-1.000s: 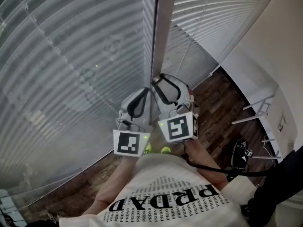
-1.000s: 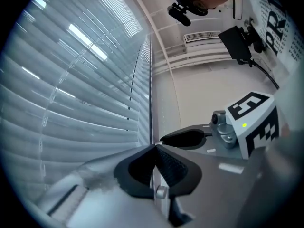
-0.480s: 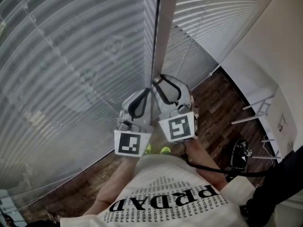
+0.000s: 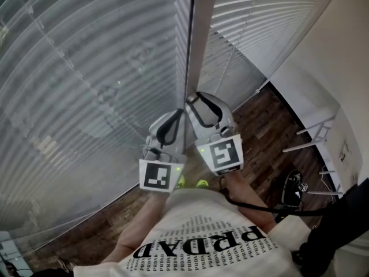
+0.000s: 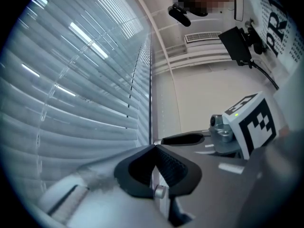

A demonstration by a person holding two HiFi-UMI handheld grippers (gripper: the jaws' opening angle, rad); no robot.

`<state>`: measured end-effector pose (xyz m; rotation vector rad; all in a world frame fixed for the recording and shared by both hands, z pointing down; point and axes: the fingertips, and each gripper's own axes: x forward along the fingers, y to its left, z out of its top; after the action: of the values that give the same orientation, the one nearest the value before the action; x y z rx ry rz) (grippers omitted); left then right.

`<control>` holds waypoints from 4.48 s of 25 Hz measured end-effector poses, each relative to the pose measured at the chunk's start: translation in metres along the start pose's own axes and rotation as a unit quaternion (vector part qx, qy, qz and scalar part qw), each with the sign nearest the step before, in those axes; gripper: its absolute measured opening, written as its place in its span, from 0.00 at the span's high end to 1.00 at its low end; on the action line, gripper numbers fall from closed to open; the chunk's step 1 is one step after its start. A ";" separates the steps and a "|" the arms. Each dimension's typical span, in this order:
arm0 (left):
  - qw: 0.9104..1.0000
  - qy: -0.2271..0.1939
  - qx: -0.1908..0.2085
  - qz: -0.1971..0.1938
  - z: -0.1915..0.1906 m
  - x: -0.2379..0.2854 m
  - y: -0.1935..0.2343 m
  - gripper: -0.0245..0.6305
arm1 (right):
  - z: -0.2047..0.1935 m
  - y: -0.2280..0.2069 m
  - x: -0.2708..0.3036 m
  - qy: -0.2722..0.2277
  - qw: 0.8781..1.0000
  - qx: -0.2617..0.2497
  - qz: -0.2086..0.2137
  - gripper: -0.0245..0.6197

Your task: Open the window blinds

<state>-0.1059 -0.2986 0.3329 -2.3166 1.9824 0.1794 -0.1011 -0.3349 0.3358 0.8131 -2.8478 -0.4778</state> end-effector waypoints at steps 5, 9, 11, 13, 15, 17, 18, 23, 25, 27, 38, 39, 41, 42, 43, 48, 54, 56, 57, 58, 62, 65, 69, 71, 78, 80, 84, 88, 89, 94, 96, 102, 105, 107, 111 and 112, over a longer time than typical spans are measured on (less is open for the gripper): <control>1.000 0.000 -0.001 -0.001 -0.008 -0.002 -0.001 0.97 | -0.008 0.003 -0.001 -0.013 0.999 0.049 0.003 0.76; 1.000 0.002 -0.004 -0.002 -0.005 -0.002 0.000 0.97 | -0.006 -0.001 -0.001 -0.026 0.995 0.099 0.000 0.76; 1.000 0.001 -0.001 -0.004 -0.002 -0.001 0.000 0.97 | -0.005 -0.003 -0.001 -0.027 0.991 0.134 -0.001 0.76; 1.000 0.000 0.000 -0.004 0.000 -0.002 0.000 0.97 | -0.005 -0.004 -0.002 -0.032 0.985 0.170 0.002 0.76; 1.000 0.000 0.000 -0.004 0.000 -0.003 0.001 0.97 | -0.005 -0.004 -0.002 -0.037 0.979 0.202 0.004 0.76; 1.000 0.000 0.001 -0.004 0.001 -0.004 0.001 0.97 | -0.006 -0.005 -0.002 -0.042 0.972 0.231 0.006 0.76; 1.000 -0.001 0.000 -0.004 0.001 -0.004 0.001 0.97 | -0.006 -0.005 -0.002 -0.045 0.968 0.246 0.006 0.76; 1.000 0.000 -0.001 -0.003 0.000 -0.006 0.003 0.97 | -0.007 -0.007 -0.001 -0.055 0.954 0.294 0.003 0.76; 1.000 0.001 0.000 -0.003 -0.001 -0.006 0.003 0.97 | -0.007 -0.007 -0.001 -0.055 0.954 0.294 0.002 0.76; 1.000 0.001 -0.001 -0.004 -0.001 -0.007 0.004 0.97 | -0.008 -0.008 0.000 -0.053 0.956 0.290 0.001 0.76; 1.000 0.002 0.002 -0.009 -0.001 -0.006 0.004 0.97 | -0.004 0.000 0.000 0.009 1.000 0.026 -0.006 0.75; 1.000 0.002 0.002 -0.009 -0.001 -0.006 0.004 0.97 | -0.003 0.000 -0.001 0.020 1.000 -0.014 -0.008 0.75; 1.000 0.002 0.000 -0.009 -0.001 -0.007 0.005 0.97 | -0.002 0.003 -0.002 0.038 0.996 -0.077 -0.008 0.75; 1.000 0.002 -0.001 -0.009 -0.001 -0.007 0.005 0.97 | -0.002 0.004 -0.002 0.042 0.994 -0.099 -0.006 0.75; 1.000 0.002 -0.002 -0.009 -0.001 -0.007 0.005 0.97 | -0.001 0.006 -0.001 0.043 0.992 -0.117 -0.005 0.75; 1.000 0.003 -0.002 -0.009 -0.002 -0.007 0.003 0.97 | -0.003 0.008 0.002 0.053 0.978 -0.202 -0.017 0.77; 1.000 0.003 0.000 -0.011 -0.002 -0.005 0.002 0.97 | -0.004 0.010 0.003 0.057 0.966 -0.250 -0.021 0.77; 1.000 0.002 0.000 -0.012 -0.002 -0.005 0.002 0.97 | -0.004 0.009 0.003 0.054 0.968 -0.243 -0.020 0.77; 1.000 0.002 0.000 -0.011 -0.002 -0.004 0.002 0.97 | -0.004 0.009 0.003 0.052 0.970 -0.237 -0.019 0.77; 1.000 0.002 0.000 -0.011 -0.002 -0.004 0.002 0.97 | -0.003 0.009 0.003 0.051 0.972 -0.229 -0.018 0.77; 1.000 0.002 0.000 -0.011 -0.001 -0.005 0.001 0.97 | -0.001 0.009 0.002 0.047 0.979 -0.198 -0.018 0.77; 1.000 0.002 -0.002 -0.010 -0.001 -0.005 0.001 0.97 | -0.001 0.008 0.001 0.040 0.987 -0.156 -0.016 0.77; 1.000 0.002 -0.003 -0.010 0.000 -0.005 0.001 0.97 | -0.001 0.005 0.001 0.031 0.994 -0.108 -0.012 0.77; 1.000 0.001 -0.002 -0.010 0.000 -0.005 0.001 0.97 | -0.001 0.004 0.000 0.032 0.996 -0.084 -0.009 0.77; 1.000 0.002 0.001 -0.010 -0.001 -0.004 0.001 0.97 | -0.001 0.002 0.001 0.007 1.000 0.008 -0.004 0.77; 1.000 0.001 0.001 -0.011 -0.001 -0.005 0.001 0.97 | -0.001 0.001 0.001 -0.002 0.999 0.038 -0.002 0.77; 1.000 0.001 0.003 -0.012 0.000 -0.006 0.001 0.97 | -0.002 -0.002 0.000 -0.015 0.995 0.098 -0.001 0.77; 1.000 0.000 0.002 -0.012 0.000 -0.006 0.001 0.97 | -0.004 -0.003 -0.001 -0.019 0.987 0.158 -0.001 0.77; 1.000 0.000 0.001 -0.012 0.000 -0.006 0.002 0.97 | -0.004 -0.004 -0.001 -0.022 0.984 0.177 0.000 0.77; 1.000 0.000 -0.002 -0.012 0.000 -0.005 0.002 0.97 | -0.005 -0.006 0.000 -0.034 0.969 0.247 0.003 0.77; 1.000 0.001 -0.004 -0.011 0.000 -0.005 0.003 0.97 | -0.005 -0.006 0.000 -0.036 0.966 0.257 0.004 0.77; 1.000 -0.001 -0.002 -0.013 -0.001 -0.005 0.002 0.97 | -0.006 -0.005 0.000 -0.031 0.973 0.231 -0.005 0.77; 1.000 0.001 -0.004 -0.012 -0.002 -0.005 0.002 0.97 | -0.006 -0.005 0.000 -0.025 0.980 0.197 -0.001 0.77; 1.000 0.002 -0.006 -0.012 -0.002 -0.005 0.003 0.97 | -0.003 -0.004 0.000 -0.015 0.991 0.131 0.005 0.77; 1.000 0.001 -0.006 -0.011 -0.002 -0.005 0.004 0.97 | -0.001 0.002 -0.001 0.032 0.999 -0.039 0.012 0.77; 1.000 0.000 -0.006 -0.012 -0.002 -0.005 0.004 0.97 | -0.001 0.003 -0.001 0.041 0.997 -0.071 0.011 0.76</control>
<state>-0.1105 -0.2950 0.3358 -2.3458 1.9585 0.1886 -0.1018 -0.3326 0.3378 0.7581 -2.7092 -0.6202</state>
